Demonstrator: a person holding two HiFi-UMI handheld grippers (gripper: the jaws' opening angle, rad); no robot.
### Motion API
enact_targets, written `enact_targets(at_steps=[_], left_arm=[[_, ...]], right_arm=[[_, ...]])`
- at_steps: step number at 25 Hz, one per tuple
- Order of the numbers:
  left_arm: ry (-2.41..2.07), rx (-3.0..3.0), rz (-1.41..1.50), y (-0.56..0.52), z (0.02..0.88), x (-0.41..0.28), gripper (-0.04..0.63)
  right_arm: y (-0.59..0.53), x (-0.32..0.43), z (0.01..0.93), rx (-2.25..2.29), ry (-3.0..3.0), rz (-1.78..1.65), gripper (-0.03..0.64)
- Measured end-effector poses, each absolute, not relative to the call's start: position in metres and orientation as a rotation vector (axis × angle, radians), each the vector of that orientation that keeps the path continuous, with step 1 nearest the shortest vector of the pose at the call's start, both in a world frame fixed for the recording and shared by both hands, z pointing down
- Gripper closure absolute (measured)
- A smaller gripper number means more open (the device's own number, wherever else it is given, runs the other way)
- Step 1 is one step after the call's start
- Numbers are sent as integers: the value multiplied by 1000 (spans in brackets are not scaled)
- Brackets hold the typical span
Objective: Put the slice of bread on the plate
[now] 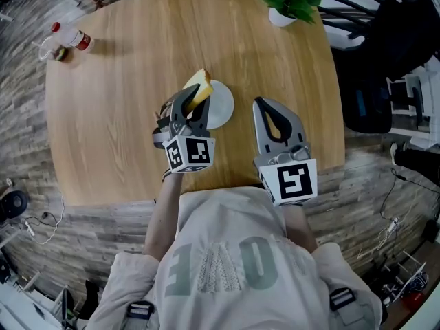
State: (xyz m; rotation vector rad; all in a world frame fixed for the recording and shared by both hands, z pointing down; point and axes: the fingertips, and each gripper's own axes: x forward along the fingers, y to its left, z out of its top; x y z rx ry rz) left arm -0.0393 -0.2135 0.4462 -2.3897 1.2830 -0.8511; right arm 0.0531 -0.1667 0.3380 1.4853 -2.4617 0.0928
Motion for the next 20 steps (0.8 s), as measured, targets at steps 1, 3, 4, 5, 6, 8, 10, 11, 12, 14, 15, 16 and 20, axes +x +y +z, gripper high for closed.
enact_targets(at_steps=[1,3,4,5,6,8,10,11,12,14,15,16,20], left_arm=[[1252,-2359,-875,-214,449,-38,500],[1202,-2315,-922,-214,457,-35,500],[1177,-2295,-948,-214,462,-34,500],[1144,-2270,-981,-213,467,-32,500],[1098,-2237,-1021,-210,473,-30,500],[979,-2165,-1093,-203,485,-25,500],[871,-2110,-1125,-196,496,-20,500],[831,-2087,-1126,-193,500,-18,500],[800,-2066,-1120,-190,503,-16,500],[751,-2033,-1095,-186,504,-13,500],[731,-2022,-1080,-183,505,-11,500],[712,-2014,-1068,-181,505,-10,500],[668,-2049,-1061,-175,510,-6,500]], right_arm=[[-167,54,339,1480,-2460,87,598],[-167,54,340,1471,-2457,81,598],[-168,54,340,1472,-2456,87,598],[-168,54,341,1470,-2454,90,598],[-168,54,342,1461,-2451,87,598],[-168,55,345,1449,-2447,82,598],[-169,55,346,1450,-2450,86,598],[-169,54,346,1452,-2454,91,598],[-170,53,346,1455,-2457,96,598],[-170,52,346,1461,-2460,106,598],[-169,52,346,1463,-2460,112,598],[-168,52,347,1459,-2456,115,598],[-164,55,350,1458,-2458,129,598]])
